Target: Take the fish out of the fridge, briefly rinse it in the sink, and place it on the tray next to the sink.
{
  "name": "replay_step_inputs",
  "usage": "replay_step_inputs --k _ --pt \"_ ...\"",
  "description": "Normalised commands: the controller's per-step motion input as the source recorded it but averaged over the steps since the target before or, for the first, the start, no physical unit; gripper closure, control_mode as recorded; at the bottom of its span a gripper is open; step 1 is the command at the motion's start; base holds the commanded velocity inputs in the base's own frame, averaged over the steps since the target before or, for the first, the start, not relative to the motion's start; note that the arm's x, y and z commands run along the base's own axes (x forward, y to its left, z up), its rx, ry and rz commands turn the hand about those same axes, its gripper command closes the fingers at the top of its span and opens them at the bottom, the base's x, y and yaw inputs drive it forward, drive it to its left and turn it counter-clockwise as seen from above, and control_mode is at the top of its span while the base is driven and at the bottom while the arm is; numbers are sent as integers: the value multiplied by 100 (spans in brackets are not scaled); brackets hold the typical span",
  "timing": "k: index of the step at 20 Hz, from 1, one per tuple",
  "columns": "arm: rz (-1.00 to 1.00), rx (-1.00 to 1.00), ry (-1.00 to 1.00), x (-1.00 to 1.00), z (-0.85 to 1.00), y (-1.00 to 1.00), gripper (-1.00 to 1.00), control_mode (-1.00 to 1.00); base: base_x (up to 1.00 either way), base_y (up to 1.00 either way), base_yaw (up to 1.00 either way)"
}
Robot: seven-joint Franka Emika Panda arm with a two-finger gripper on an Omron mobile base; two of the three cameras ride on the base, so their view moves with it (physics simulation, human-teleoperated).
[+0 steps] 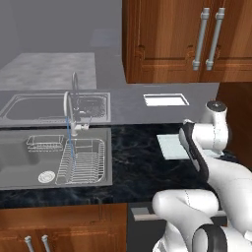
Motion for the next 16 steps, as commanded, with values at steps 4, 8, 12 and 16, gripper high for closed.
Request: replay_step_inputs --k 4,8,12,16 --pt "0 -3 0 59 -25 -1 100 -100 0 0 0" --pt "0 0 0 69 -10 -14 100 -100 0 0 0" --pt "0 0 0 73 -19 -20 100 -100 0 0 0" --pt "0 0 0 53 -44 -24 100 -100 0 0 0"
